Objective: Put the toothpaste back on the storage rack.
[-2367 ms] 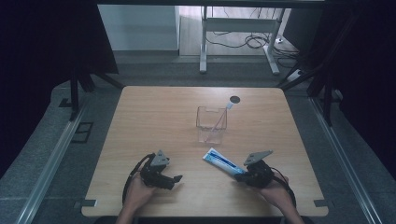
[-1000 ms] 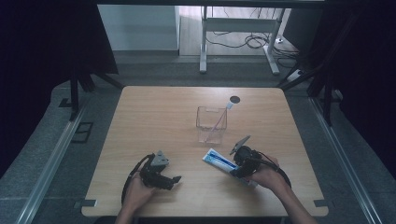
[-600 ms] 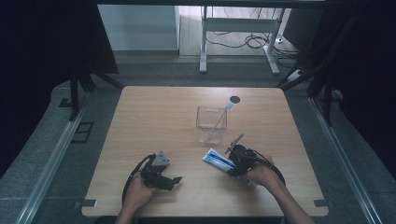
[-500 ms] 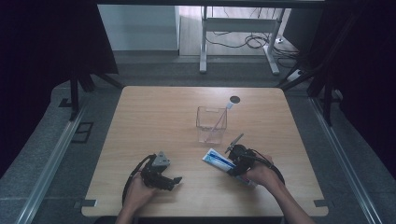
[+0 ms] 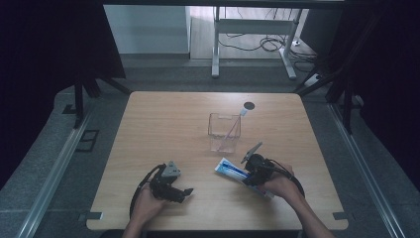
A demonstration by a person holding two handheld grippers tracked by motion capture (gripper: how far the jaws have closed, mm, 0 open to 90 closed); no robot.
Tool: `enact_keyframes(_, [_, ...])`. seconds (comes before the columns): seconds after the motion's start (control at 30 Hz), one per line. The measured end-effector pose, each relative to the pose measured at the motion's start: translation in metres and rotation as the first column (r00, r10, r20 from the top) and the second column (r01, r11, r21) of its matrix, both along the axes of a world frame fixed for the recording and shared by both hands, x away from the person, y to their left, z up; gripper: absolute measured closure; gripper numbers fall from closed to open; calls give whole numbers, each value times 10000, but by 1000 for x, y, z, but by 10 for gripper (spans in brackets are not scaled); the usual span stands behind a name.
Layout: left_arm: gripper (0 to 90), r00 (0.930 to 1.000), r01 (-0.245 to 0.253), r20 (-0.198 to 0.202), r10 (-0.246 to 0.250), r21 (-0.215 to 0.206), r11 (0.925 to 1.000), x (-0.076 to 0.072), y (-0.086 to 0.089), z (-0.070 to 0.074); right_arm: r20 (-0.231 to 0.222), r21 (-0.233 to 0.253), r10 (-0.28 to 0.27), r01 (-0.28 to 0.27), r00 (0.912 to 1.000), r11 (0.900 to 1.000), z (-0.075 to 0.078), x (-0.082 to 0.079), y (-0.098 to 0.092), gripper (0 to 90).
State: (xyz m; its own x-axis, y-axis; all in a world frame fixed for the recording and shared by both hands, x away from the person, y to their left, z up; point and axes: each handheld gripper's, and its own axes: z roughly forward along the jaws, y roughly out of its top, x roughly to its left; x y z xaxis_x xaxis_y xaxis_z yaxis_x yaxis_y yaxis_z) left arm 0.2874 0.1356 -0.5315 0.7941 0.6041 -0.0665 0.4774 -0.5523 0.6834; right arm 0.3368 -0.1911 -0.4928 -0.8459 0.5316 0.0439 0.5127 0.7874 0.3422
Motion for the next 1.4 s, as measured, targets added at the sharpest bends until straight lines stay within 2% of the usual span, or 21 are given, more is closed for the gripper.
enact_keyframes(0.23, [133,10000,41,8,-41,12,10000,0,0,0,324,-64,-141,143,9994,9999,1,-5,1,720])
enact_keyframes(0.57, [134,10000,-17,62,17,12,10000,0,1,0,414,616,-345,319,9985,9976,12,-11,-3,726])
enact_keyframes(0.63, [134,10000,14,93,-14,-12,10000,1,1,1,508,973,-447,396,9977,9945,19,-13,-7,726])
enact_keyframes(0.9, [134,9999,-4,134,5,-39,10000,0,1,1,781,1585,-646,516,9949,9860,31,-16,-15,727])
enact_keyframes(1.03, [134,9999,1,123,-1,4,10000,0,1,1,914,2033,-768,569,9928,9775,40,-17,-20,728])
enact_keyframes(1.27, [134,9999,-33,163,33,19,10000,0,1,0,1241,2497,-922,589,9880,9665,56,-17,-23,729])
enact_keyframes(1.4, [134,9998,-79,170,81,-106,9999,0,2,1,1408,2629,-1041,642,9845,9627,64,-15,-24,729])
